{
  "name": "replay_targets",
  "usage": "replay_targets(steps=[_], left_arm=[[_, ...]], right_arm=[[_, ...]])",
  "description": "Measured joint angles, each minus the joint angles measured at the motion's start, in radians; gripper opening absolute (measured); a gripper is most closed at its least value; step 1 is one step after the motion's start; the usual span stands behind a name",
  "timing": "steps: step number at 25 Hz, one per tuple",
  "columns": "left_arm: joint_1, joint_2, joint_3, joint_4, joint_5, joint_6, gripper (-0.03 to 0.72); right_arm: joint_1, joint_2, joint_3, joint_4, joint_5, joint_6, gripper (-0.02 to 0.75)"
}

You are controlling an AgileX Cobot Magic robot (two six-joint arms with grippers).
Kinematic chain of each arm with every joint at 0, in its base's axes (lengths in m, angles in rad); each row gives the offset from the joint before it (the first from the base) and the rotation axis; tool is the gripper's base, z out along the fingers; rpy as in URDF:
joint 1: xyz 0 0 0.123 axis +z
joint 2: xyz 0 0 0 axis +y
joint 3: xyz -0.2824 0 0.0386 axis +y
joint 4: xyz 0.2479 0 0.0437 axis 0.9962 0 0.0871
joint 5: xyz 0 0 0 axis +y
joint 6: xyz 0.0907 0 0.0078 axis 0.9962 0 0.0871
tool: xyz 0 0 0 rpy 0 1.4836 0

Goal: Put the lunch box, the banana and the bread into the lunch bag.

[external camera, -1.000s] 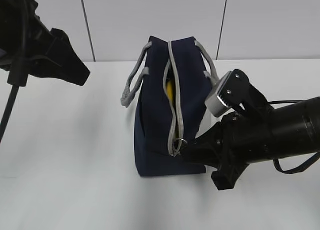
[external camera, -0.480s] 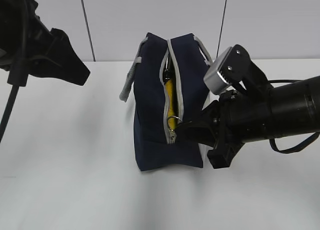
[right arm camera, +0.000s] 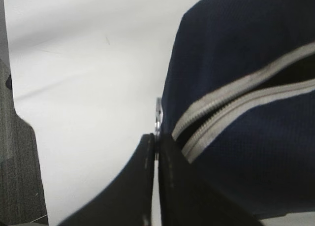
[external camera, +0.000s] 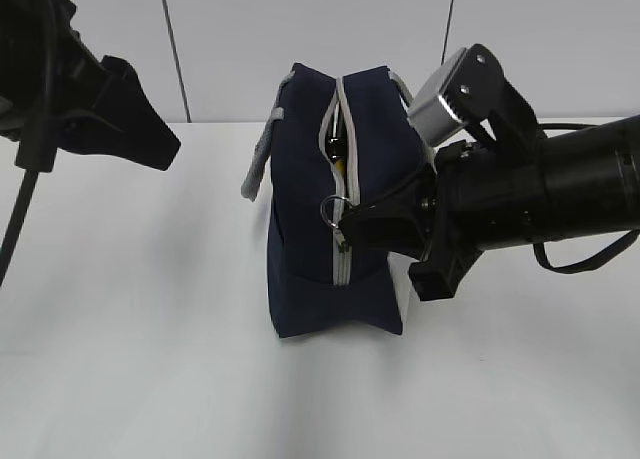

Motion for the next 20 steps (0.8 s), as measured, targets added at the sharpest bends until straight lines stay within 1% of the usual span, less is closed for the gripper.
replay_targets(steps=[6, 14, 20], left_arm=[[0.000, 0.000, 0.000, 0.000, 0.000, 0.000, 0.424], [0.000, 0.000, 0.000, 0.000, 0.000, 0.000, 0.424], [0.000, 0.000, 0.001, -0.005, 0.000, 0.002, 0.424]], right_arm=[[0.000, -0.024, -0.026, -0.005, 0.002, 0.002, 0.000], [0.000, -0.026, -0.106, -0.012, 0.006, 0.005, 0.000], [0.000, -0.026, -0.140, -0.015, -0.035, 0.005, 0.000]])
